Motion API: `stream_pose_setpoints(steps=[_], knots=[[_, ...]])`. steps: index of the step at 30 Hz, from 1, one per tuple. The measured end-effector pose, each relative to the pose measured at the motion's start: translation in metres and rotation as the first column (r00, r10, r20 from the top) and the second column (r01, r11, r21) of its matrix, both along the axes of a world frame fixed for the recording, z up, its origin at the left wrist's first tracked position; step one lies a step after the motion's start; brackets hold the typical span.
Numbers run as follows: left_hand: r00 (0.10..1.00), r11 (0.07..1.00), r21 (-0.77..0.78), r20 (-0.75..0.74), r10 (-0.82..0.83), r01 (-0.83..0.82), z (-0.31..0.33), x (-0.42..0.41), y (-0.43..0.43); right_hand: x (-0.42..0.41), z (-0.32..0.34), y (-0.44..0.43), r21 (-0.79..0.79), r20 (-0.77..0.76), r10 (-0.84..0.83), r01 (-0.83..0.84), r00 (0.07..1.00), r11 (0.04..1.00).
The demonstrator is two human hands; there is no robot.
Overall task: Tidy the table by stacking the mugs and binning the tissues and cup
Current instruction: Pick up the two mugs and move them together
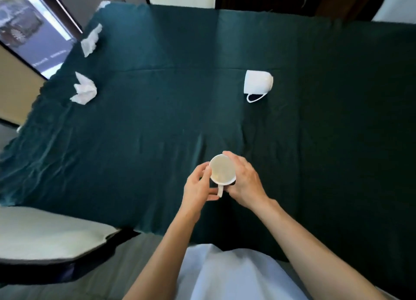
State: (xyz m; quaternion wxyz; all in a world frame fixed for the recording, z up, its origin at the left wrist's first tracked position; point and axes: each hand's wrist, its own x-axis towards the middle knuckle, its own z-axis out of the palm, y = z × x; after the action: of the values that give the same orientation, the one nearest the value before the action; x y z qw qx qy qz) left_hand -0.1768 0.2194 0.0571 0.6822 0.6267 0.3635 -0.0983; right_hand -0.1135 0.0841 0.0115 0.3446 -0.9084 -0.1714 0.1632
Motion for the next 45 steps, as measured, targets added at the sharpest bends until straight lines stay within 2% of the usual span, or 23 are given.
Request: stream_pose_setpoints(steps=[8, 20, 23, 27, 31, 33, 39, 45], knots=[[0.998, 0.999, 0.023, -0.065, -0.024, 0.025, -0.014, -0.032, 0.024, -0.033, 0.001, 0.022, 0.020, -0.070, 0.020, -0.019, 0.997, 1.000], [0.976, 0.997, -0.067, -0.212, -0.049, 0.035, -0.018, -0.035, 0.051, -0.052, -0.011, 0.034, -0.001, -0.119, 0.078, -0.079, 0.990, 0.997], [0.957, 0.995, -0.026, -0.272, -0.099, 0.096, -0.020, -0.029, 0.056, -0.052, -0.017, 0.033, -0.010, -0.124, 0.073, -0.075, 0.990, 0.997], [0.931, 0.967, 0.126, -0.322, -0.173, 0.223, -0.023, -0.014, 0.064, -0.044, -0.016, 0.028, -0.034, -0.188, 0.120, -0.129, 0.975, 0.991], [0.941, 0.941, 0.239, -0.296, -0.165, 0.240, -0.023, 0.022, 0.070, -0.013, -0.009, 0.014, -0.061, -0.345, 0.211, -0.247, 0.914, 0.967], [0.947, 0.941, 0.239, -0.271, -0.172, 0.239, -0.026, 0.047, 0.072, 0.010, -0.010, 0.005, -0.121, -0.366, 0.177, -0.235, 0.914, 0.964], [0.956, 0.961, 0.135, -0.205, -0.210, 0.240, -0.029, 0.140, 0.071, 0.111, -0.011, -0.008, -0.247, -0.198, -0.070, 0.019, 0.978, 0.969], [0.947, 0.959, 0.080, -0.197, -0.253, 0.272, -0.017, 0.238, 0.058, 0.216, 0.003, 0.004, -0.291, 0.064, -0.148, 0.161, 0.987, 0.943]])
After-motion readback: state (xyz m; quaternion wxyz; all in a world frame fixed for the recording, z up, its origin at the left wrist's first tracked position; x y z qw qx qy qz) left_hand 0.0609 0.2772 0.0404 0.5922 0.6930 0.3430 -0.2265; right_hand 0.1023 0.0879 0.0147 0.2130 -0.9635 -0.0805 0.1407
